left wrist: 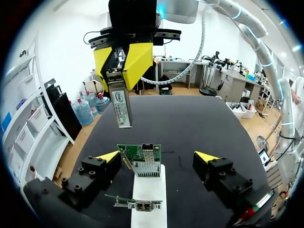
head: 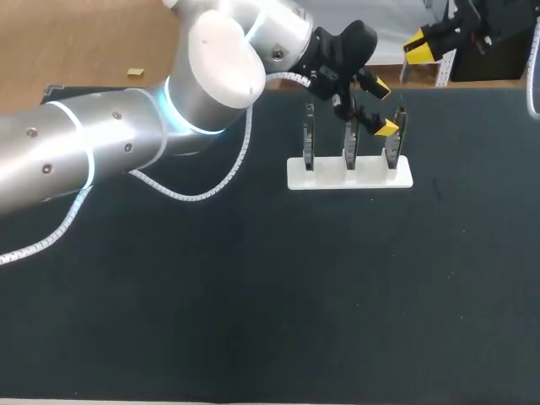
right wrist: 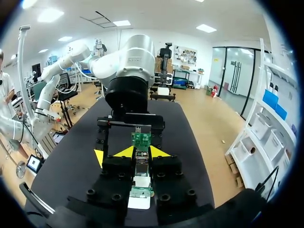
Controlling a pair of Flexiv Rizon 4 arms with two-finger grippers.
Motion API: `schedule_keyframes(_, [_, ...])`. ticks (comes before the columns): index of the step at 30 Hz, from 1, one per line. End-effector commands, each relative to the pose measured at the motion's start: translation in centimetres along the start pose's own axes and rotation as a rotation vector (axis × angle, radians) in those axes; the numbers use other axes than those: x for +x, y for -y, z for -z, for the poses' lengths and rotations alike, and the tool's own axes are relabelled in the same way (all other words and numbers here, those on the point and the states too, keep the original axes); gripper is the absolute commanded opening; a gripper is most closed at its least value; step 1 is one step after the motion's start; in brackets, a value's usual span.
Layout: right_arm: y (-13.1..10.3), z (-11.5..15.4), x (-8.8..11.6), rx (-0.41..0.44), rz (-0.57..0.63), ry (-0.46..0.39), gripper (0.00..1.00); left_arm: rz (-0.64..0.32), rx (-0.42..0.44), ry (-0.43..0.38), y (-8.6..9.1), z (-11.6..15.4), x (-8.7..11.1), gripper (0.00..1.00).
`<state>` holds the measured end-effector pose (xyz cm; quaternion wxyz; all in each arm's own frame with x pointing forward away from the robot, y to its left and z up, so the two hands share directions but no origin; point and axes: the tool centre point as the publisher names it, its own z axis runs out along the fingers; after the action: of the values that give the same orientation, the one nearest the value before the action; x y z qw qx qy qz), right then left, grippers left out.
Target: Pick up the optical module with the left hand, and insert it into the network port with the right hand.
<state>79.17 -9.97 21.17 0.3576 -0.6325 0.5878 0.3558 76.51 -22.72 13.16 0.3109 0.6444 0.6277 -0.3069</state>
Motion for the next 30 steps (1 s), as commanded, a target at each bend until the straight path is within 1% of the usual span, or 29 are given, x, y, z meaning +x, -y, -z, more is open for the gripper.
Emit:
schedule_keyframes(1, [0.1, -0.4, 0.3, -0.009, 0.01, -0.017, 0.0, 0.001, 0.003, -0.004, -0.2, -0.1, -0.1, 1.0])
schedule_keyframes(17, [-1.1, -1.0, 1.0, 0.0, 0.004, -0.026, 0.0, 0.001, 0.003, -0.004, -0.2, -0.1, -0.1, 1.0])
schedule_keyframes(22, [-1.6, -1.4, 1.6, -0.008, 0.009, -0.04, 0.0, 0.001, 0.003, -0.004, -0.2, -0.1, -0.1, 1.0])
schedule_keyframes(30, [-1.8, -1.8, 2.5, -0.004, -0.015, -0.043, 0.0, 0.001, 0.003, -0.004, -0.2, -0.1, -0.1, 1.0])
